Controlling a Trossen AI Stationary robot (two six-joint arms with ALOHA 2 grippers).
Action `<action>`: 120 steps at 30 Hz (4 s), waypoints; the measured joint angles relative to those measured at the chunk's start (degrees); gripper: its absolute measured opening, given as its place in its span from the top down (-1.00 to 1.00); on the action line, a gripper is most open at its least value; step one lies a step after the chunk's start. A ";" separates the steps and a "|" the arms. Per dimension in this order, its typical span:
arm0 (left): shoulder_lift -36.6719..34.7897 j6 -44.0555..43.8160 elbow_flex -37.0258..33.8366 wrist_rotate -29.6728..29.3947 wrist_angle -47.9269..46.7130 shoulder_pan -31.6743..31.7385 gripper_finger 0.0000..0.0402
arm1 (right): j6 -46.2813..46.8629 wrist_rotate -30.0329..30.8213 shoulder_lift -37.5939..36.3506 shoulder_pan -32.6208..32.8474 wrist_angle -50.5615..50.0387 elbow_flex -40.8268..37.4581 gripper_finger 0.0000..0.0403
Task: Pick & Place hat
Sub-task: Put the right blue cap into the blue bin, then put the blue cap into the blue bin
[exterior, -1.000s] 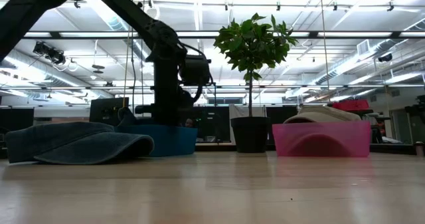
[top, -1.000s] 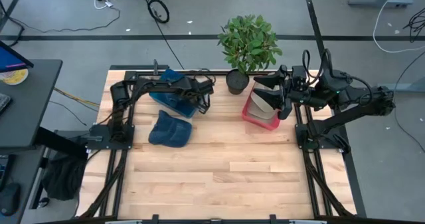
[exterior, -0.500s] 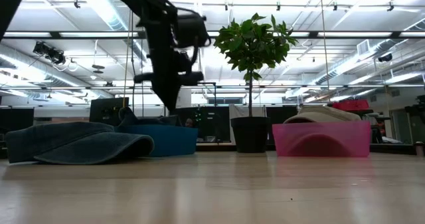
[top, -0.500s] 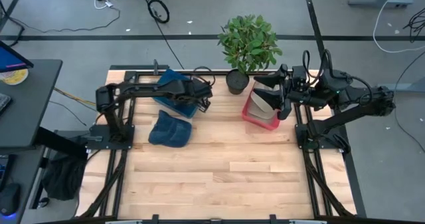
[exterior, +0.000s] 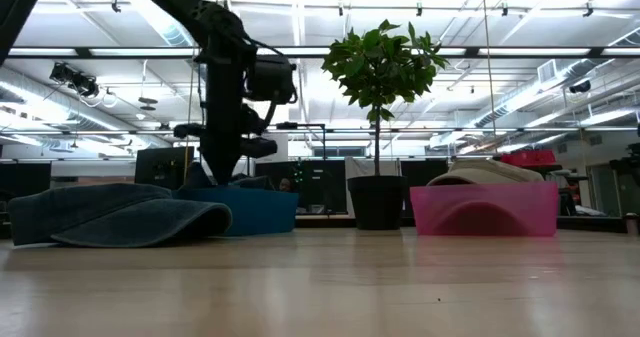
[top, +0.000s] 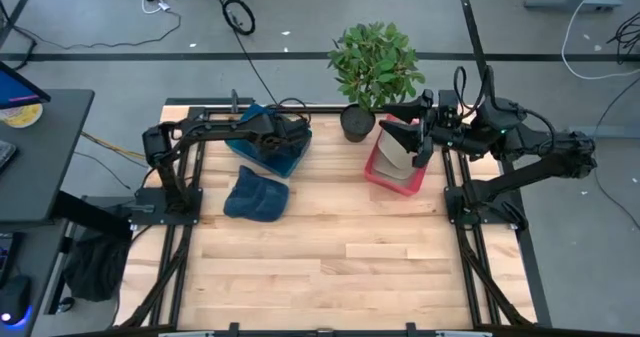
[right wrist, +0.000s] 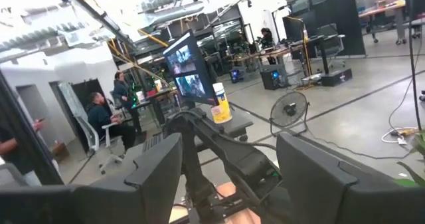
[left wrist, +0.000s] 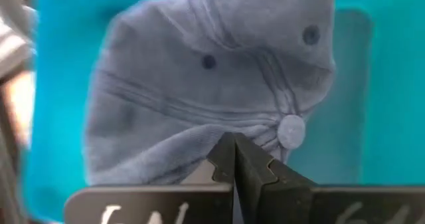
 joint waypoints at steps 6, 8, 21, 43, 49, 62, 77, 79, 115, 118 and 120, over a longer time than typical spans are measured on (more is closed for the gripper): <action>0.00 -1.30 -4.97 4.55 5.68 1.56 0.99 | 0.45 0.00 -0.02 -0.82 0.54 0.00 -0.24; 0.00 -1.30 -6.89 5.05 7.34 1.61 0.99 | 0.47 0.00 -0.02 -0.89 0.68 0.00 -0.23; -0.17 3.00 -5.38 4.06 8.48 1.50 0.99 | 0.47 0.00 -0.02 -0.89 0.92 0.00 -0.24; -0.28 2.85 21.12 1.11 -8.02 -10.03 0.99 | 6.69 -2.00 -0.02 -0.68 4.42 0.00 -0.24; -0.33 -1.98 25.71 1.07 -11.21 -16.53 0.99 | 12.83 -6.23 -0.02 -0.65 5.93 0.00 -0.24; -0.28 -6.32 32.82 -0.50 -14.35 -33.20 0.99 | 19.83 -14.93 -1.91 -0.65 6.82 0.00 -0.22; -0.48 -6.11 36.71 -6.12 -10.23 -42.17 0.94 | 10.92 -14.98 -6.84 -0.65 -5.14 0.00 0.91; -0.48 -3.93 36.71 -6.11 -9.06 -41.77 0.85 | 10.84 -14.82 -6.85 -0.65 -6.01 0.00 0.89; 6.05 -8.12 37.07 2.97 23.14 -37.06 0.20 | -5.58 -14.95 -17.69 -0.65 -25.82 0.00 0.98; 8.68 -5.37 40.62 2.98 27.47 -37.01 0.20 | -5.58 -14.98 -18.14 -0.65 -26.56 0.00 0.98; 11.96 -2.94 45.84 3.61 26.85 -37.01 0.20 | -5.58 -14.97 -18.64 -0.65 -26.62 0.00 0.98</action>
